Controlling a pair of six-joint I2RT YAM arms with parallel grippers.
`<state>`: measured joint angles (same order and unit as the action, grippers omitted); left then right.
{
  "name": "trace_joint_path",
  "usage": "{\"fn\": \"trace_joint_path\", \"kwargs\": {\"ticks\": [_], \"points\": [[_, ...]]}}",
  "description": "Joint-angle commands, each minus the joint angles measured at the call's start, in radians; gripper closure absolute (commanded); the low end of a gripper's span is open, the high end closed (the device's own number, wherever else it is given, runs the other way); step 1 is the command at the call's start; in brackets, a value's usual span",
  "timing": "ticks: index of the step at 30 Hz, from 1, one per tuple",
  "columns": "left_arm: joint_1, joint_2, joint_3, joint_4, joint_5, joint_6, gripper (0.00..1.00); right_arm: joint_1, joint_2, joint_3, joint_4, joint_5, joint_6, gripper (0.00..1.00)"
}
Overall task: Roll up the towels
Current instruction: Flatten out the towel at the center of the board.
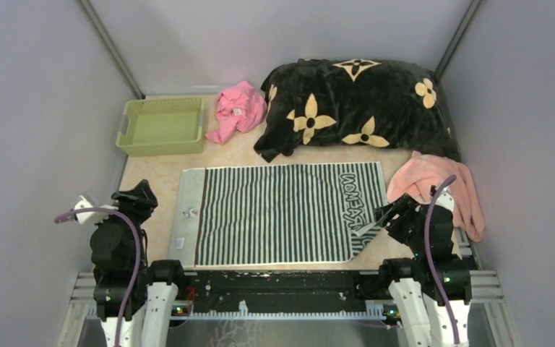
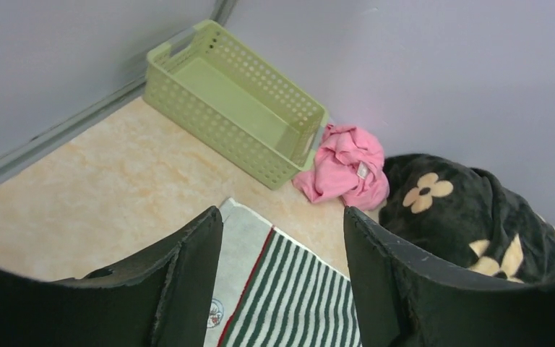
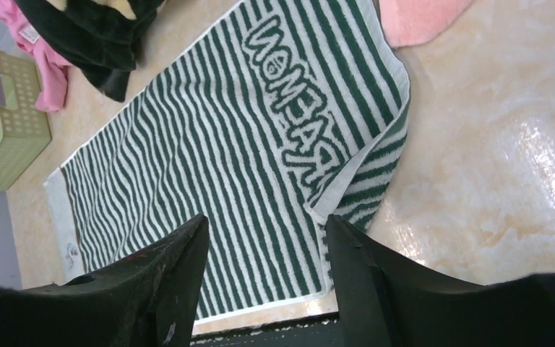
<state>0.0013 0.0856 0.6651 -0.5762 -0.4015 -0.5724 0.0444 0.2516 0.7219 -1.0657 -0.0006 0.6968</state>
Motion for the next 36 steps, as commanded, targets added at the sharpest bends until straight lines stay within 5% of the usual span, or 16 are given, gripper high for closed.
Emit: {"fn": "trace_joint_path", "kwargs": {"ticks": [1,6,11,20,27,36], "points": [[-0.013,0.141,0.029,0.107,0.227,0.136,0.31,-0.006,0.076,0.064,0.073,-0.005,-0.114,0.38],[-0.014,0.526,0.088,0.132,0.464,0.183,0.3,-0.006,0.324,0.051,0.227,-0.076,-0.173,0.37],[-0.013,0.825,0.109,0.199,0.545,0.185,0.3,-0.003,0.53,0.004,0.375,-0.176,-0.126,0.37],[-0.013,1.144,0.046,0.449,0.533,0.085,0.3,0.21,0.701,-0.001,0.267,0.096,-0.008,0.37],[-0.011,1.404,0.116,0.471,0.436,0.077,0.32,0.349,0.735,0.019,0.196,0.329,0.159,0.38],[0.068,1.522,0.176,0.434,0.322,0.094,0.33,0.399,0.772,-0.027,0.134,0.363,0.243,0.41]]}}
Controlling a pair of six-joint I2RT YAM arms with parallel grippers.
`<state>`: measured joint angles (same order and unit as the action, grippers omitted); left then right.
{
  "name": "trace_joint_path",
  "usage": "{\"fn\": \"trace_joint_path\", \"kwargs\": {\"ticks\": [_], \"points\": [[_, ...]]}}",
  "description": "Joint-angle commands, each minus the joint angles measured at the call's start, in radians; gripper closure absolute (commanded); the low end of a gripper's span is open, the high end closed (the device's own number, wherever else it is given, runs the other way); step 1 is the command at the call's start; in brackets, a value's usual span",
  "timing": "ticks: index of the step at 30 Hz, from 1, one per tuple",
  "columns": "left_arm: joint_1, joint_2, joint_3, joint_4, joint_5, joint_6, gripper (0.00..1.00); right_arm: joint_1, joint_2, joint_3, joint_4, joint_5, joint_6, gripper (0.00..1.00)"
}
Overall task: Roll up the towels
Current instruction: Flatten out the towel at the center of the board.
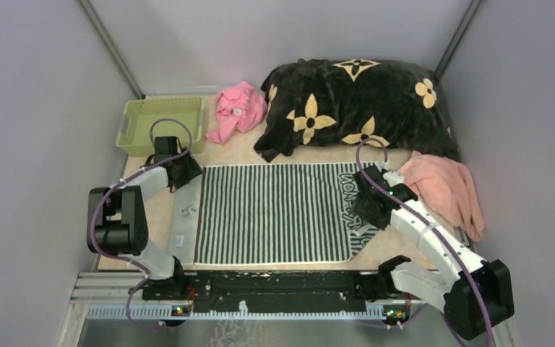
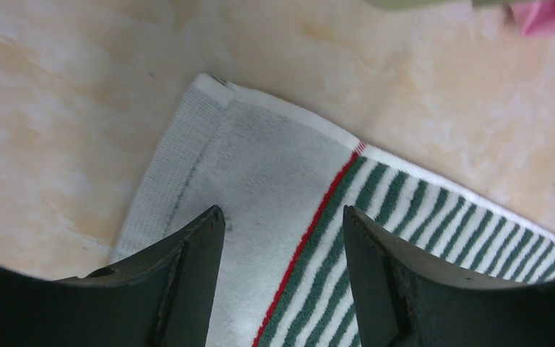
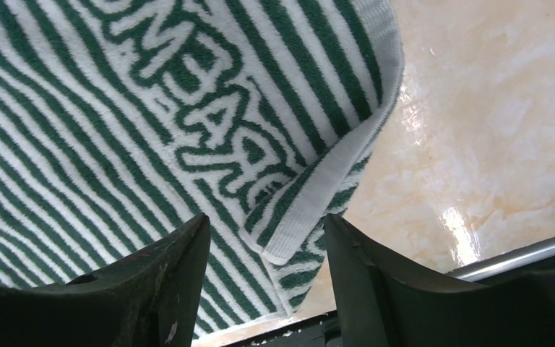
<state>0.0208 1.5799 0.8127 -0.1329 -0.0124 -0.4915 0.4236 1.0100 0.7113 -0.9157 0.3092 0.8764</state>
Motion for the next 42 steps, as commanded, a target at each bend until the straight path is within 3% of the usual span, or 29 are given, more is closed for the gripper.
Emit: {"fn": "trace_joint_path", "kwargs": {"ticks": [1,13,16,18,20,29,30,34,36,40,42], "points": [[0.057,0.031,0.032,-0.012,-0.064,0.013,0.33,0.024,0.018,-0.022,-0.008,0.055,0.069,0.41],[0.066,0.017,0.028,0.008,-0.043,0.012,0.33,0.027,0.112,-0.044,0.074,0.059,0.114,0.55],[0.066,0.009,0.03,0.007,-0.049,0.016,0.33,0.027,0.109,-0.045,0.042,0.084,0.143,0.65],[0.066,0.004,0.03,0.008,-0.053,0.018,0.32,0.027,0.085,-0.05,-0.014,0.103,0.189,0.89],[0.067,0.001,0.032,0.006,-0.054,0.019,0.33,0.027,0.033,-0.054,-0.091,0.13,0.281,1.0],[0.076,-0.013,0.041,0.006,-0.063,0.021,0.32,0.015,-0.287,-0.065,-0.4,0.2,0.567,1.0],[0.078,-0.014,0.039,0.008,-0.061,0.018,0.33,0.015,-0.307,-0.06,-0.413,0.207,0.57,0.95],[0.085,-0.015,0.039,0.009,-0.047,0.016,0.33,0.015,-0.33,-0.03,-0.468,0.216,0.602,0.57],[0.087,-0.019,0.039,0.009,-0.047,0.019,0.33,0.016,-0.327,0.007,-0.509,0.244,0.613,0.49],[0.089,-0.026,0.043,0.009,-0.039,0.02,0.33,0.015,-0.315,0.097,-0.456,0.28,0.398,0.45],[0.089,-0.026,0.043,0.008,-0.028,0.016,0.33,0.015,-0.288,0.1,-0.304,0.202,0.204,0.43]]}}
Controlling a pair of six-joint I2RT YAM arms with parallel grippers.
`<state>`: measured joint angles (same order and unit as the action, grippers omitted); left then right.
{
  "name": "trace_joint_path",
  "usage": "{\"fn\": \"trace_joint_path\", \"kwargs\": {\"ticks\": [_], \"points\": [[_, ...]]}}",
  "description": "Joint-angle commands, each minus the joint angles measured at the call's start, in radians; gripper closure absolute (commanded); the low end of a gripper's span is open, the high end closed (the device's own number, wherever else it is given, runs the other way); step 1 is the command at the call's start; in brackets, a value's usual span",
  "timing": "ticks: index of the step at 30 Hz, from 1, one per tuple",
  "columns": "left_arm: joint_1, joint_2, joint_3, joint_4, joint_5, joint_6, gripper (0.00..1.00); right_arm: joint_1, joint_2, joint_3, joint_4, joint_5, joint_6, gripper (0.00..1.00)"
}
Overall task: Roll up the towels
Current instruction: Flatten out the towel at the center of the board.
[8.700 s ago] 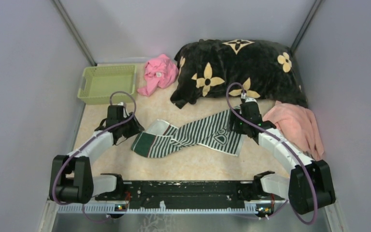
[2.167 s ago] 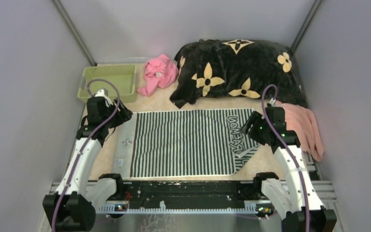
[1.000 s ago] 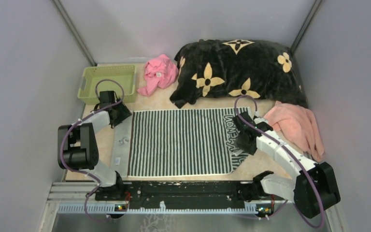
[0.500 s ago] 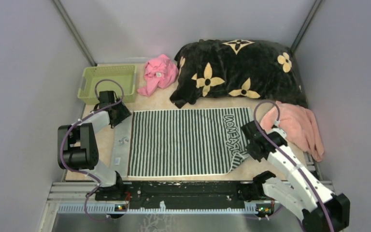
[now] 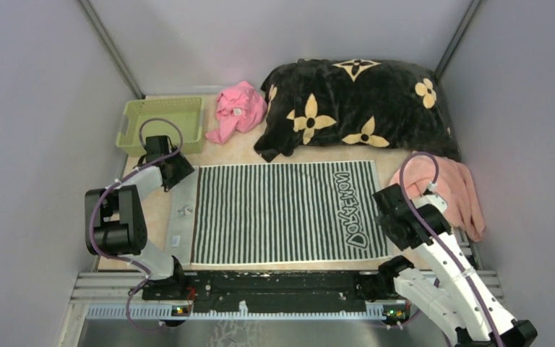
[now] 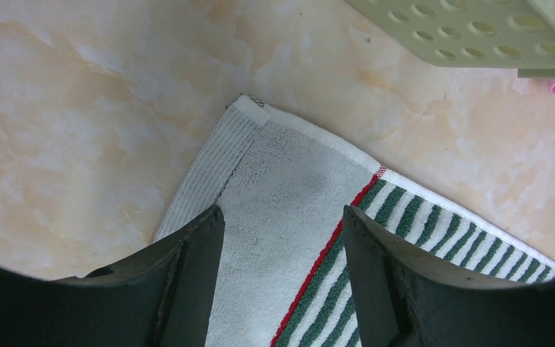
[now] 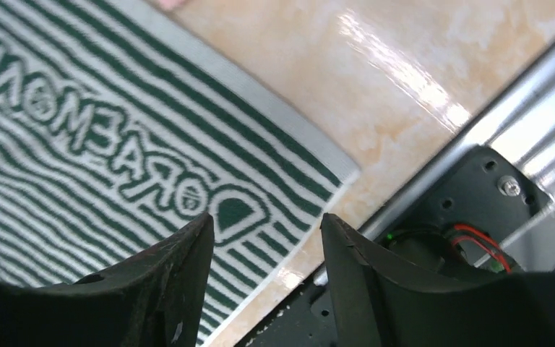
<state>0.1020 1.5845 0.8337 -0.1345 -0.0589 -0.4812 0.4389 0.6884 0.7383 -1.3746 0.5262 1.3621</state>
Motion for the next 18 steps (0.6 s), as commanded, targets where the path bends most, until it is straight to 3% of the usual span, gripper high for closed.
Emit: {"fn": "trace_joint_path", "kwargs": {"ticks": [1,3,5,8,12,18], "points": [[0.007,-0.032,0.023,0.009,0.025,0.006,0.32,0.0,0.064,0.075,0.222,-0.044,-0.36,0.42],[0.007,-0.04,0.03,0.003,0.037,0.02,0.32,-0.001,0.123,0.077,0.328,-0.085,-0.452,0.3],[0.008,-0.05,0.061,-0.024,0.039,0.049,0.31,-0.006,0.186,0.097,0.452,-0.093,-0.561,0.25],[0.01,-0.058,0.125,-0.07,0.059,0.122,0.31,-0.083,0.29,0.133,0.622,-0.169,-0.767,0.23],[0.016,-0.043,0.206,-0.132,0.084,0.234,0.3,-0.304,0.439,0.137,0.85,-0.432,-0.986,0.22],[0.016,-0.015,0.234,-0.146,0.096,0.408,0.3,-0.355,0.59,0.117,1.154,-0.528,-1.282,0.2]]}}
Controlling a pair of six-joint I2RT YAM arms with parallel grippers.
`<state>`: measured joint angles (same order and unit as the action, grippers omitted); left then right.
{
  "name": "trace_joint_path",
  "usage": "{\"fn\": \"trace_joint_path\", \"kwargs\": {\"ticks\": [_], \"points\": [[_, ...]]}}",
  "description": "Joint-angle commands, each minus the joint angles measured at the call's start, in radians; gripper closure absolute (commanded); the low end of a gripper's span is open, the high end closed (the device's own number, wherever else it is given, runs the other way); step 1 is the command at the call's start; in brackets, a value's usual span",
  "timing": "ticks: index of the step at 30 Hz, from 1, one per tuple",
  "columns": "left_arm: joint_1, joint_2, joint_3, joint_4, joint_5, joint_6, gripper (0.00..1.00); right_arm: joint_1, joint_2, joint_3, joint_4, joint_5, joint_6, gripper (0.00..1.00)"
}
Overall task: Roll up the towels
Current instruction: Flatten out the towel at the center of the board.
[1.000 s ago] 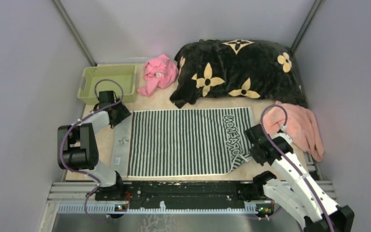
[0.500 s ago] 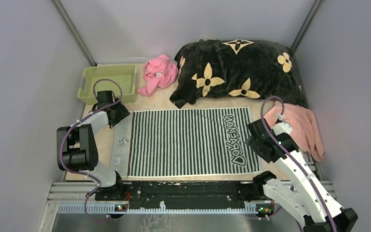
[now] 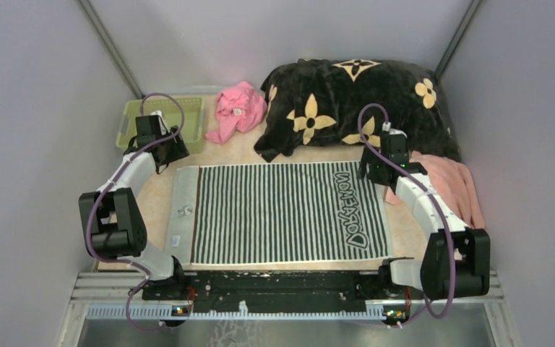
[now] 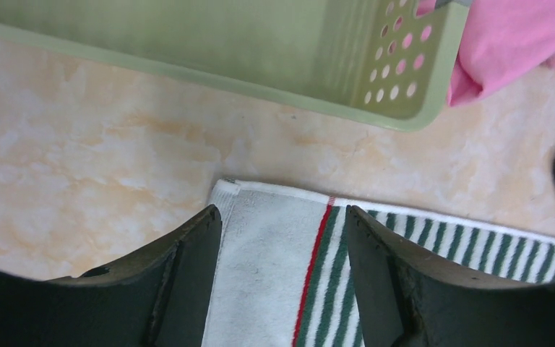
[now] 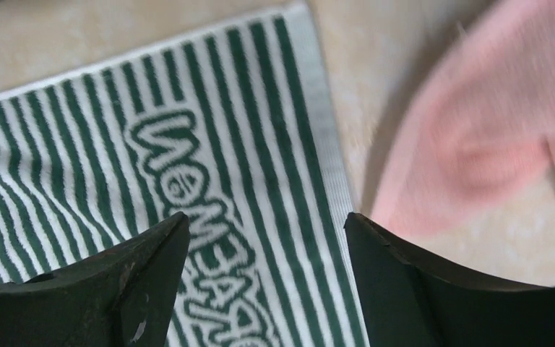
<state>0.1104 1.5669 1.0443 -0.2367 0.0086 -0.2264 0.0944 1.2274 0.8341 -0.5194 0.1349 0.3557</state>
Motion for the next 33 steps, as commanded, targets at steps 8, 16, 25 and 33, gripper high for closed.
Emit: {"fn": "trace_joint_path", "kwargs": {"ticks": [8,16,25,33], "points": [[0.011,0.053,0.042,-0.051,0.02,0.22,0.32,-0.124,0.293,0.136,0.42,-0.321,-0.5,0.28],[0.012,0.058,0.035,-0.051,0.035,0.214,0.34,-0.128,0.409,0.16,0.515,-0.37,-0.688,0.47],[0.012,0.064,0.042,-0.057,0.043,0.212,0.36,-0.148,0.474,0.192,0.476,-0.336,-0.76,0.6],[0.012,0.071,0.048,-0.058,0.064,0.203,0.37,-0.158,0.527,0.247,0.393,-0.348,-0.773,0.6]]}}
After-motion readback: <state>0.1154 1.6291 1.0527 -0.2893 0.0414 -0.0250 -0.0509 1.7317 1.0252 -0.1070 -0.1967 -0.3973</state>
